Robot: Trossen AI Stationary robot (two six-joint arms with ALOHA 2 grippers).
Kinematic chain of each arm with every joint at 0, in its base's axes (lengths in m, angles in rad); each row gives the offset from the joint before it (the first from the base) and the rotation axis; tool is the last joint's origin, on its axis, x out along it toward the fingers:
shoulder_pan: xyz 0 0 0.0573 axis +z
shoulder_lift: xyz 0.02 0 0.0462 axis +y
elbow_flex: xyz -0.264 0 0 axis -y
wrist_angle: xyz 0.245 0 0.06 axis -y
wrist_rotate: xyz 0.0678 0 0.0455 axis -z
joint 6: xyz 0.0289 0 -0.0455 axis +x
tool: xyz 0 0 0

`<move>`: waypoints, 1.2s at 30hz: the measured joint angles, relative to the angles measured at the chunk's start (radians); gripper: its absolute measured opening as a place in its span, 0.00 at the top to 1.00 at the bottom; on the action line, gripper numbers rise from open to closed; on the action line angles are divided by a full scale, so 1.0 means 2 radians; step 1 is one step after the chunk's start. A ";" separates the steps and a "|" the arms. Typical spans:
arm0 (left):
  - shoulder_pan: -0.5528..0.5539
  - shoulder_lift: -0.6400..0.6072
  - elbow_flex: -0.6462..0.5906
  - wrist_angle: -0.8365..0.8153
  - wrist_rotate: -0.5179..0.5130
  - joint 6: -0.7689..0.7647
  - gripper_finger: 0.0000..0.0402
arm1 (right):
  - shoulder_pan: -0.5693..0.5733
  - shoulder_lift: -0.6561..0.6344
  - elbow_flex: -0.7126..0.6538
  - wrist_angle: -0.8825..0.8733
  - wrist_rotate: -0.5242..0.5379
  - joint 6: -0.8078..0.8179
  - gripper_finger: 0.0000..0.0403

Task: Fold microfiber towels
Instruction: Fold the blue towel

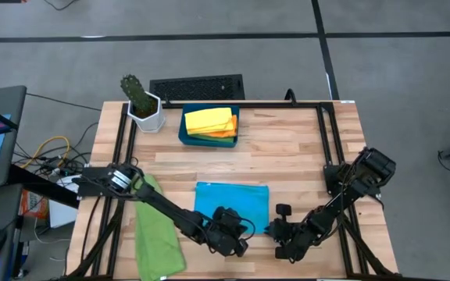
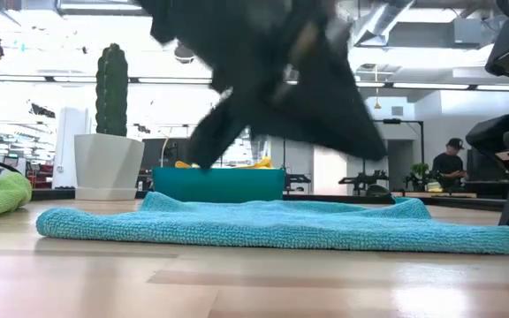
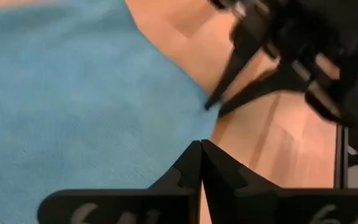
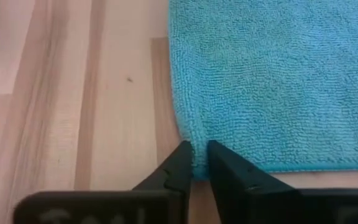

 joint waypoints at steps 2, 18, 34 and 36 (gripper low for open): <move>-0.004 -0.009 0.000 -0.017 -0.015 -0.002 1.00 | 0.000 0.000 0.000 0.000 0.000 0.000 0.85; -0.019 0.032 -0.001 -0.060 -0.017 -0.083 1.00 | -0.006 0.001 0.006 0.008 -0.009 0.000 0.91; -0.019 0.032 0.000 -0.065 0.005 -0.073 1.00 | -0.056 -0.004 0.117 -0.060 -0.013 -0.150 0.93; -0.020 0.032 0.000 -0.066 0.013 -0.071 1.00 | -0.068 -0.004 0.123 -0.055 -0.014 -0.171 0.94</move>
